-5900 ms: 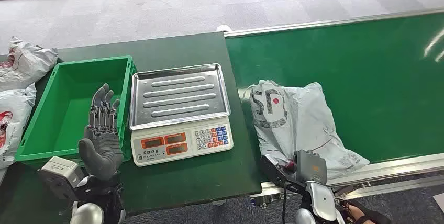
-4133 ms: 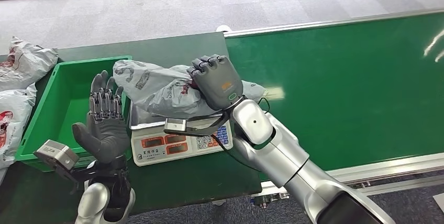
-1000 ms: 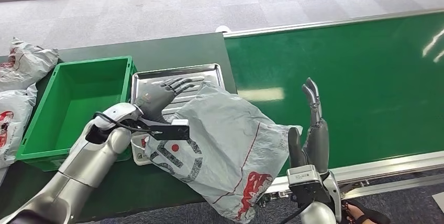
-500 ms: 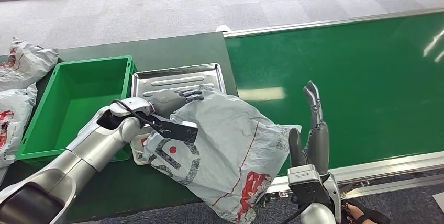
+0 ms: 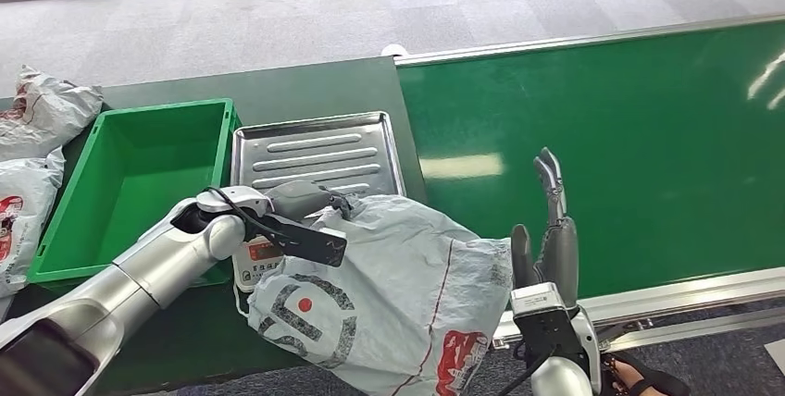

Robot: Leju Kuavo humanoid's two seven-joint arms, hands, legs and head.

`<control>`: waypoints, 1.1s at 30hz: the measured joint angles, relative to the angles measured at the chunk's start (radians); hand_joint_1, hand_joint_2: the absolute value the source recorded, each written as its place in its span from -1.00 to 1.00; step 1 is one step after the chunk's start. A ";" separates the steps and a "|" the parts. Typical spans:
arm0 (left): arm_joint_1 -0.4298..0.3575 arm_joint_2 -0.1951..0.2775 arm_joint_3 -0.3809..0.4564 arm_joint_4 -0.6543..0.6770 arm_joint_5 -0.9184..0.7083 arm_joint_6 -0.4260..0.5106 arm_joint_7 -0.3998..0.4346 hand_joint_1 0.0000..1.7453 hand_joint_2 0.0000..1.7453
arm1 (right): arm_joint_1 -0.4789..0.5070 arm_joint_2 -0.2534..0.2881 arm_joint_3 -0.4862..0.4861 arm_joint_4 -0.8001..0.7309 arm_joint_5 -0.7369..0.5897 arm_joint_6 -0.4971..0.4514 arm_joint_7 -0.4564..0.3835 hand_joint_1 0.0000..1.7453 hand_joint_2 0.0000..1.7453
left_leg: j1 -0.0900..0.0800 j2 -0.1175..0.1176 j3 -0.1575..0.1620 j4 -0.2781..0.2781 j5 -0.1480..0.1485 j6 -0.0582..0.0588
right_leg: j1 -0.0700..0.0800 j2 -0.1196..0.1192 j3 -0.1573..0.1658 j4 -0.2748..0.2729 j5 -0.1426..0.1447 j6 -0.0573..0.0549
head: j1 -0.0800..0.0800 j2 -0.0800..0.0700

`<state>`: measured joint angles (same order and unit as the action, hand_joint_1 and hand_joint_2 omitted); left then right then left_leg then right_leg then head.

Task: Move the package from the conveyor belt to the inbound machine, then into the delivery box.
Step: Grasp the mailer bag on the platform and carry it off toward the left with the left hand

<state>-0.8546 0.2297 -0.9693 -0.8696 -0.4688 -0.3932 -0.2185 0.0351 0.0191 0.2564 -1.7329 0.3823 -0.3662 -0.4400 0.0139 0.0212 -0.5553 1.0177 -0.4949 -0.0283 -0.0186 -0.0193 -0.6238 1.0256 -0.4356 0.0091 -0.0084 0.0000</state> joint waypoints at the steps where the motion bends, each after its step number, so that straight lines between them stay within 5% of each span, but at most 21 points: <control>1: 0.000 0.010 -0.005 -0.006 0.003 0.010 0.001 1.00 1.00 | 0.000 0.000 0.000 0.003 0.000 0.000 0.001 -1.00 -1.00 | 0.000 0.000 0.000 0.000 0.000 0.000 | 0.000 0.000 0.000 0.000 0.000 0.000 | 0.000 0.000; 21: 0.003 0.097 0.006 -0.111 0.022 0.096 0.024 1.00 1.00 | 0.031 0.000 0.000 0.007 0.012 0.000 0.014 -1.00 -1.00 | 0.000 -0.001 0.000 0.000 0.000 0.000 | 0.000 0.000 0.000 0.000 0.000 0.000 | 0.000 0.000; 33: -0.030 0.160 0.175 -0.349 0.014 0.127 0.074 1.00 1.00 | 0.111 0.000 -0.027 -0.043 0.015 -0.003 0.011 -1.00 -1.00 | 0.000 0.000 -0.001 0.000 0.000 0.000 | 0.000 0.000 0.000 0.000 0.000 0.000 | 0.000 0.000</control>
<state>-0.8847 0.3896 -0.7943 -1.2186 -0.4553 -0.2663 -0.1449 0.1463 0.0191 0.2295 -1.7758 0.3977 -0.3696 -0.4292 0.0139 0.0209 -0.5558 1.0179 -0.4947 -0.0286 -0.0185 -0.0195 -0.6242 1.0256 -0.4356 0.0091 -0.0084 0.0000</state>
